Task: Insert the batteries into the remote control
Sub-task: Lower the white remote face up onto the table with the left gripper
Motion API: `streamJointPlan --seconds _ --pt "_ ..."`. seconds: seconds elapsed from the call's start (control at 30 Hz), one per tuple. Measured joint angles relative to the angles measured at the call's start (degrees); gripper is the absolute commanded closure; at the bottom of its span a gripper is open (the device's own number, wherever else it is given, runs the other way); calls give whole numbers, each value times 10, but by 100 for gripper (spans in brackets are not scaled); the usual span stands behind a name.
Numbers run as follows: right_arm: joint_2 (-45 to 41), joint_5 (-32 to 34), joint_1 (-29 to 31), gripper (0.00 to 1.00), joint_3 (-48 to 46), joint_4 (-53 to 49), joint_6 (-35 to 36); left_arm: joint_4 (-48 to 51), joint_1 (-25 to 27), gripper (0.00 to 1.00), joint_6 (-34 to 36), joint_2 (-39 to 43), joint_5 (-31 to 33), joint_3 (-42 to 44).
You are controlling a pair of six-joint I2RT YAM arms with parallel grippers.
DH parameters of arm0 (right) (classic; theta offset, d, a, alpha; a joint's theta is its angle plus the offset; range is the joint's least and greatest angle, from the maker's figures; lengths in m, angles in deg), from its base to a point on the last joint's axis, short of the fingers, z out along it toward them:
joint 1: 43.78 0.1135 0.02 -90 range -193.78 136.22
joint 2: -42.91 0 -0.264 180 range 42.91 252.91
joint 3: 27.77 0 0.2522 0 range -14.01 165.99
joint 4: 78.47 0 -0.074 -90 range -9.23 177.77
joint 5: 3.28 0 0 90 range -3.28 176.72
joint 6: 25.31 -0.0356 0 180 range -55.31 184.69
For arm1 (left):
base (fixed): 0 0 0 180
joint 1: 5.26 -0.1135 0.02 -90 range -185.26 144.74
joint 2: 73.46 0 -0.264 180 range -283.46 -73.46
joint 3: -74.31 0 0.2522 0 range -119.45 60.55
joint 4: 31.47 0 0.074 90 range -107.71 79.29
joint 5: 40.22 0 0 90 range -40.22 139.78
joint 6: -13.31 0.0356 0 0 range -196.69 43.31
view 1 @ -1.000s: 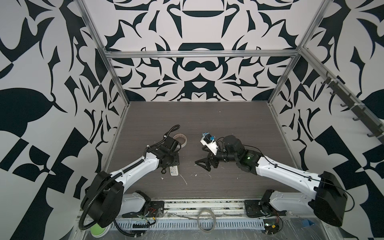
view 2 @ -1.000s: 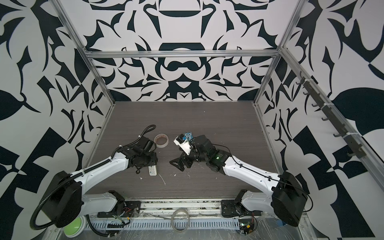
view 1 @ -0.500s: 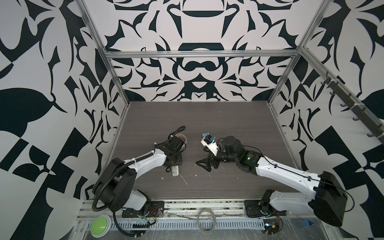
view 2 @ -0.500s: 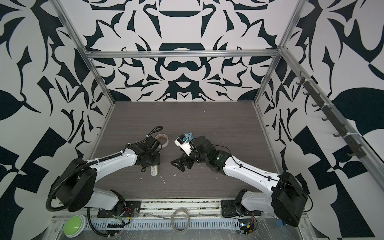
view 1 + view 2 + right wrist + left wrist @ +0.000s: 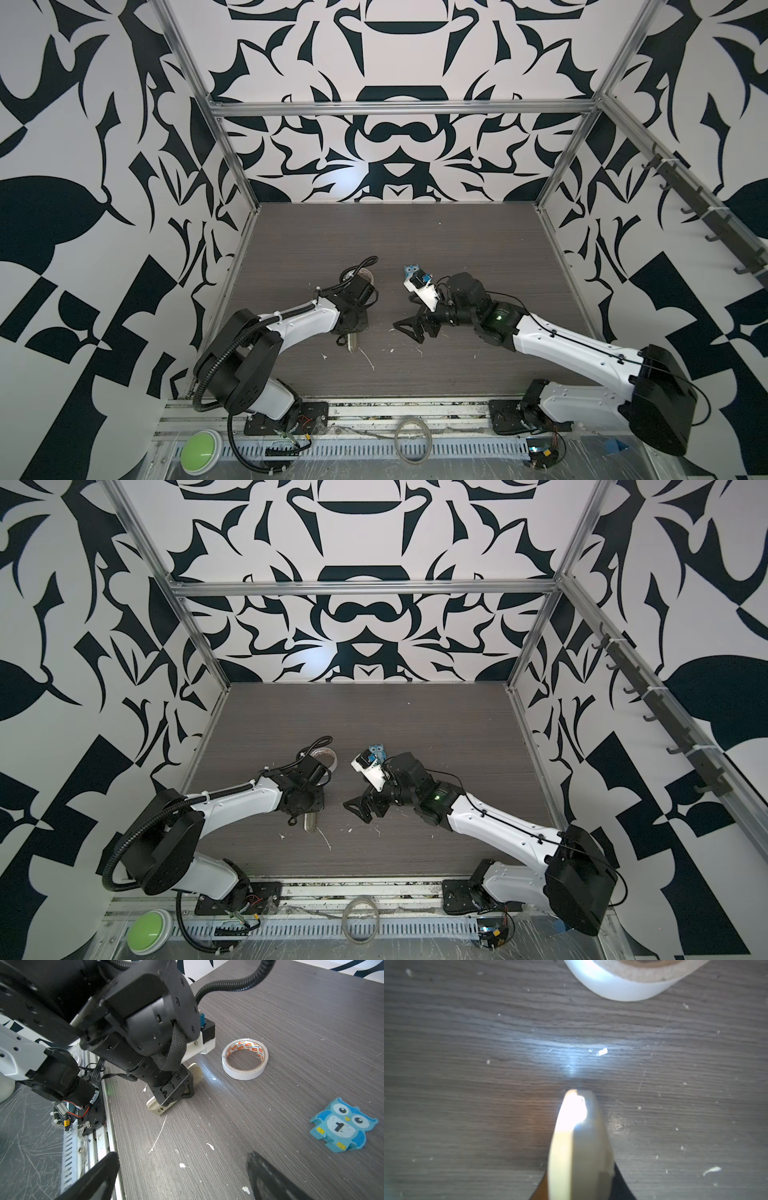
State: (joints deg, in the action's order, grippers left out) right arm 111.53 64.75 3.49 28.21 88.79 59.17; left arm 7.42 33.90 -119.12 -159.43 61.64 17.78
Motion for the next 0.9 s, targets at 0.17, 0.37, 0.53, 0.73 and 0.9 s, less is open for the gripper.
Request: streamJointPlan --seconds 0.17,0.37,0.53,0.73,0.9 --pt "0 0 0 1 -2 0 0 1 10 62 -7 0 7 0" --pt "0 0 0 1 -3 0 0 4 14 54 -11 0 9 0" --pt "-1 0 0 1 -3 0 0 7 16 47 -13 5 9 0" --pt "-1 0 -1 1 -4 0 0 14 17 47 -13 19 8 -6" --pt "-1 0 -2 1 -4 0 0 17 17 46 -13 36 3 -11"
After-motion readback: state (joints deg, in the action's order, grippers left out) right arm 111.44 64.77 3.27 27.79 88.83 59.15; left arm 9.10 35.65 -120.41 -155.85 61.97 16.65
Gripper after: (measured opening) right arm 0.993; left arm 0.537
